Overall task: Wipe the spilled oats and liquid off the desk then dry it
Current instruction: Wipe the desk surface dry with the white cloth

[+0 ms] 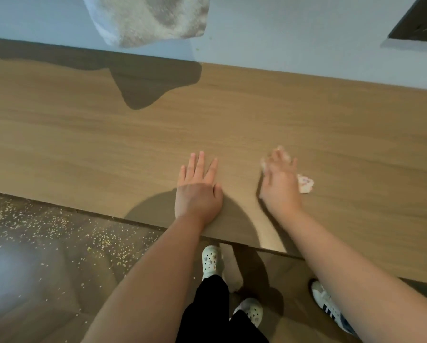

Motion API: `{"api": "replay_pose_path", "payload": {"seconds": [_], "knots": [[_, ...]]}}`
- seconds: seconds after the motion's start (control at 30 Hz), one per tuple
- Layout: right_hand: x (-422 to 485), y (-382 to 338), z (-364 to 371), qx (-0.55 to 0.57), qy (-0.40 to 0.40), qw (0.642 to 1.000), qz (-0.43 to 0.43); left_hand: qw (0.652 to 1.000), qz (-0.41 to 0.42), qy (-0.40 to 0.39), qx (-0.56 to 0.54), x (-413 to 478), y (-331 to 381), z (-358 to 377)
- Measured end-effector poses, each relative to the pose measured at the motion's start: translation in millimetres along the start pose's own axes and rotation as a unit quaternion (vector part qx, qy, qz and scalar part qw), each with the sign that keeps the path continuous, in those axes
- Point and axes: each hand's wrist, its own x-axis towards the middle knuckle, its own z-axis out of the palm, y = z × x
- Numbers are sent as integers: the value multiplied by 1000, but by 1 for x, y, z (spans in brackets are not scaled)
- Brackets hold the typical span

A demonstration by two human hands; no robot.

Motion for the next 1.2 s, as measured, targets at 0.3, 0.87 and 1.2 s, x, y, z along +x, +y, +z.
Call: {"api": "replay_pose_path", "payload": {"seconds": [0.3,0.87,1.2], "knots": [[-28,39,-24,-126,-113,975,-141,1000,-8,-7,15,3,0,1],[-59,36,-19,-191,-64,978,57,999,1,40,15,3,-1,6],[-78,81,-39,-180,-72,981,-21,999,10,50,9,1,-2,6]]}}
